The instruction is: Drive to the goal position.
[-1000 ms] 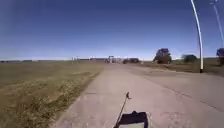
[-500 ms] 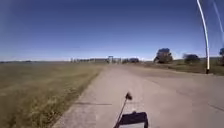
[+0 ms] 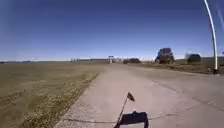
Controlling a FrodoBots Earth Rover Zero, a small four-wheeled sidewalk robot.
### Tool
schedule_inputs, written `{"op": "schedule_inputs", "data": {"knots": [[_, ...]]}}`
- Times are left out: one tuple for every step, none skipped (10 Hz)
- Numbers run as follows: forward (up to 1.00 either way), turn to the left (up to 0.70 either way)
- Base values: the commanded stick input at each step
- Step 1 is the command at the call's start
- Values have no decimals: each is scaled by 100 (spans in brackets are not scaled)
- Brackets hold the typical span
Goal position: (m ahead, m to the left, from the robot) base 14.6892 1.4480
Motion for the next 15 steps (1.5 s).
{"op": "schedule_inputs", "data": {"knots": [[100, 0], [100, 0], [100, 0], [100, 0], [100, 0], [100, 0], [100, 0], [100, 0], [100, 0], [100, 0], [100, 0], [100, 0], [100, 0], [100, 0], [100, 0]]}}
